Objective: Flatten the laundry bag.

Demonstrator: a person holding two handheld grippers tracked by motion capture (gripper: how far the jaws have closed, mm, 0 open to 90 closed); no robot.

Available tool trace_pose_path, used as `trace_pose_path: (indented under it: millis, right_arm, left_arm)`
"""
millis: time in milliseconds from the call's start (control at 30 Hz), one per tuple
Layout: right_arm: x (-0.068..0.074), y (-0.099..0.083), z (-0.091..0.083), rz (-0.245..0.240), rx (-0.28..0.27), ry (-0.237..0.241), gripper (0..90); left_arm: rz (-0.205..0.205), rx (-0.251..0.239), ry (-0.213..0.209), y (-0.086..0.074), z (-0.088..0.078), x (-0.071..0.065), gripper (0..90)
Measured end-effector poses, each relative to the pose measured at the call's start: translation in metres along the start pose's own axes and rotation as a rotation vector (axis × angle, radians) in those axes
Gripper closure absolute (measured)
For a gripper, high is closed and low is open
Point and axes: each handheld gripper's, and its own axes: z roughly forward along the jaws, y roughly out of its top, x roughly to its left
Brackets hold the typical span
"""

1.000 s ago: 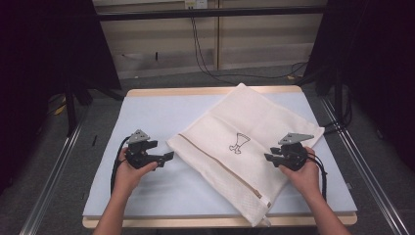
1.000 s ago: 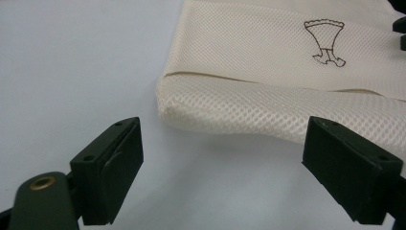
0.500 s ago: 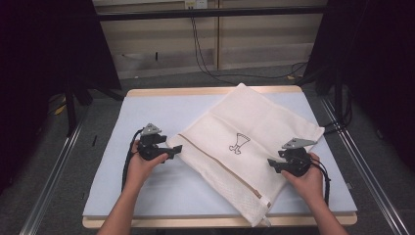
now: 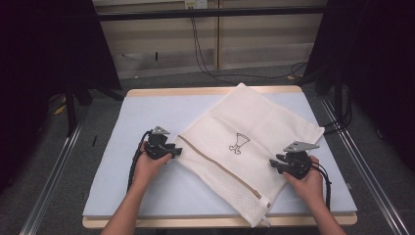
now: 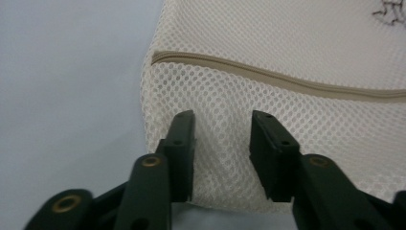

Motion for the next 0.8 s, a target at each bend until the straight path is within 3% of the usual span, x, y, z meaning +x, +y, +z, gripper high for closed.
trace_pose_path:
  millis: [33, 100, 200, 400, 633, 800]
  right_arm:
    - [-0.002, 0.001, 0.0, -0.005, 0.005, 0.003, 78.6]
    - [-0.007, 0.001, 0.001, 0.04, 0.003, 0.035, 82.1]
    - [-0.008, 0.002, 0.002, 0.045, 0.007, 0.042, 84.6]
    - [-0.009, 0.006, 0.004, 0.025, 0.005, 0.029, 85.8]
    - [-0.012, 0.015, 0.012, -0.002, 0.014, 0.007, 85.9]
    - [-0.013, 0.023, 0.02, -0.026, 0.019, 0.014, 85.9]
  left_arm:
    - [0.001, 0.032, -0.008, 0.001, -0.001, 0.0, 72.5]
    - [-0.015, 0.016, -0.002, 0.001, 0.0, -0.001, 76.5]
    - [-0.045, 0.027, -0.031, 0.0, -0.002, 0.0, 86.4]
    - [-0.058, 0.044, -0.05, -0.003, -0.007, -0.003, 88.1]
    - [-0.088, 0.031, -0.085, -0.014, -0.017, -0.005, 88.2]
    - [-0.104, 0.039, -0.103, -0.022, -0.028, -0.008, 88.3]
